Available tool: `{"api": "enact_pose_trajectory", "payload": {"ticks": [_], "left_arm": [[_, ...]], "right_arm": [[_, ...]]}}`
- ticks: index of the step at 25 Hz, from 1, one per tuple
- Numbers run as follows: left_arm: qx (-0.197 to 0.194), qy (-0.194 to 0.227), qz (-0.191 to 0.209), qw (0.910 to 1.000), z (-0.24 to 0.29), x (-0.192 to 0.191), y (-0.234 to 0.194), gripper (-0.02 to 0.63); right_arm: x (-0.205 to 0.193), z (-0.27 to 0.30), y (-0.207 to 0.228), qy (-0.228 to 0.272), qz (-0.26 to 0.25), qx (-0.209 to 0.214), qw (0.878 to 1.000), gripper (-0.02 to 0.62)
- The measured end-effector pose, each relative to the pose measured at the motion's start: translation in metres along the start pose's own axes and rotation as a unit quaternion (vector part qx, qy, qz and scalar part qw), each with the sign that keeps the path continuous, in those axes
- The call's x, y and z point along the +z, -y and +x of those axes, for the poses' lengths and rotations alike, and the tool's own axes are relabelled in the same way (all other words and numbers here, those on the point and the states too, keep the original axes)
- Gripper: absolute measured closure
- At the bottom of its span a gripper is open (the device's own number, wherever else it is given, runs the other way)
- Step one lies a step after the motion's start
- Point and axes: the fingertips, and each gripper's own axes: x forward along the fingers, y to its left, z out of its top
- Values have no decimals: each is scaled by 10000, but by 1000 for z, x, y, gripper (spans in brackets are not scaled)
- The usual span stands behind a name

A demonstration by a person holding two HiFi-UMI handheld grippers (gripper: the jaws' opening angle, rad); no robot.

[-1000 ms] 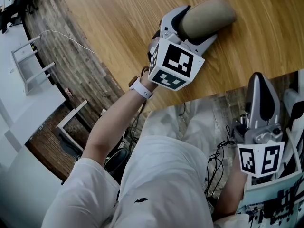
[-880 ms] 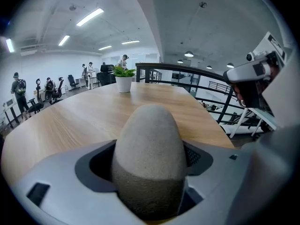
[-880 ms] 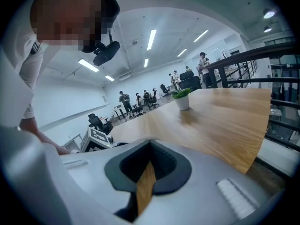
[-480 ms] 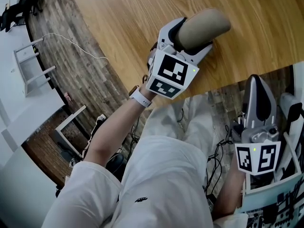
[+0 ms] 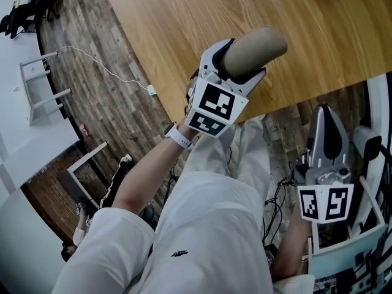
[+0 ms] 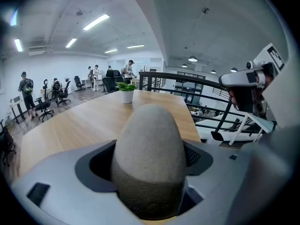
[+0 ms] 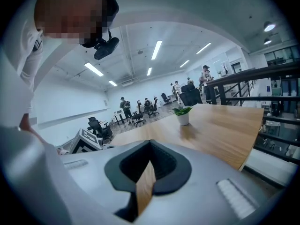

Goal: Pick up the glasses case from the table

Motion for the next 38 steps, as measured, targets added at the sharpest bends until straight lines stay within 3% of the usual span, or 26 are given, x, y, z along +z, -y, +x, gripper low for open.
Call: {"api": "enact_pose_trajectory", "payload": {"ticks": [17, 38], "left_arm": [[234, 212, -190, 9993, -96, 24, 13, 222], [571, 795, -505, 9939, -220, 64, 25, 222]], "right_arm": [[34, -49, -27, 233, -102, -146, 9996, 586], [103, -90, -75, 676, -898, 62, 9936, 586]]}}
